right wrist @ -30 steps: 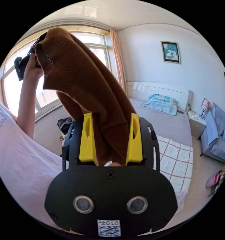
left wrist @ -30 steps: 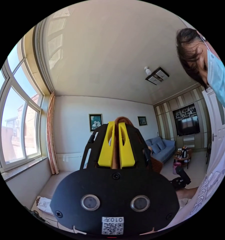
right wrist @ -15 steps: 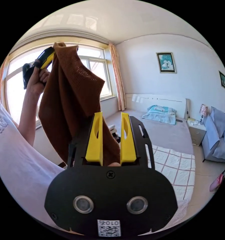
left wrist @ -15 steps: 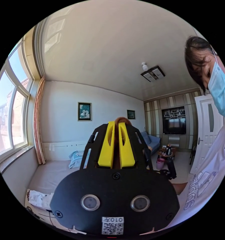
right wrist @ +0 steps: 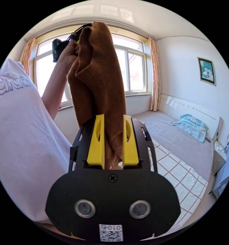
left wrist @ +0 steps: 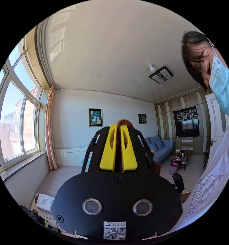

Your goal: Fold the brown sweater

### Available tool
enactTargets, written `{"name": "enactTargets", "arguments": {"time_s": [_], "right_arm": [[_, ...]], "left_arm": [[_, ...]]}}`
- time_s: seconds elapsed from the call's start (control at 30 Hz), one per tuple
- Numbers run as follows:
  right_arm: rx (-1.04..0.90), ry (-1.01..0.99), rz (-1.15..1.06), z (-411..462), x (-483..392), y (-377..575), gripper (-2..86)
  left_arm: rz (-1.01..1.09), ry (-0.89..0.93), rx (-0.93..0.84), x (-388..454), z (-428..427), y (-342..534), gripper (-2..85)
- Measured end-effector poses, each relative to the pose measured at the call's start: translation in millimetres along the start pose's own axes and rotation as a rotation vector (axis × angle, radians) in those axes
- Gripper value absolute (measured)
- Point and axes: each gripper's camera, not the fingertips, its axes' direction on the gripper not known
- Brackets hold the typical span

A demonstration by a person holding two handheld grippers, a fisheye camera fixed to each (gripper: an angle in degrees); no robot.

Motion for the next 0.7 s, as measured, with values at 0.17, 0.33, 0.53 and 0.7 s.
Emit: {"name": "enactTargets", "arguments": {"time_s": [0.17,0.33,0.53,0.7], "right_arm": [[-0.005,-0.036,-0.073,0.7,-21.5,-0.3,12.4],[-0.023,-0.06,-0.152,-0.4,-39.1,-3.0,13.5],[-0.059,-0.087,-0.107,9.3,-41.2,0.4,17.8],[-0.106,-0.006,-0.07,18.2,-45.4,-4.1,18.5]], "left_arm": [[0.023,-0.007,0.008,10.7,0.0,3.7,0.0],[0.032,0.01,0.007,16.9,3.8,6.1,0.0],[0.022,0.021,0.0,20.1,6.8,9.5,0.0],[0.029,0.034,-0.013,25.5,12.6,11.9,0.0]]}}
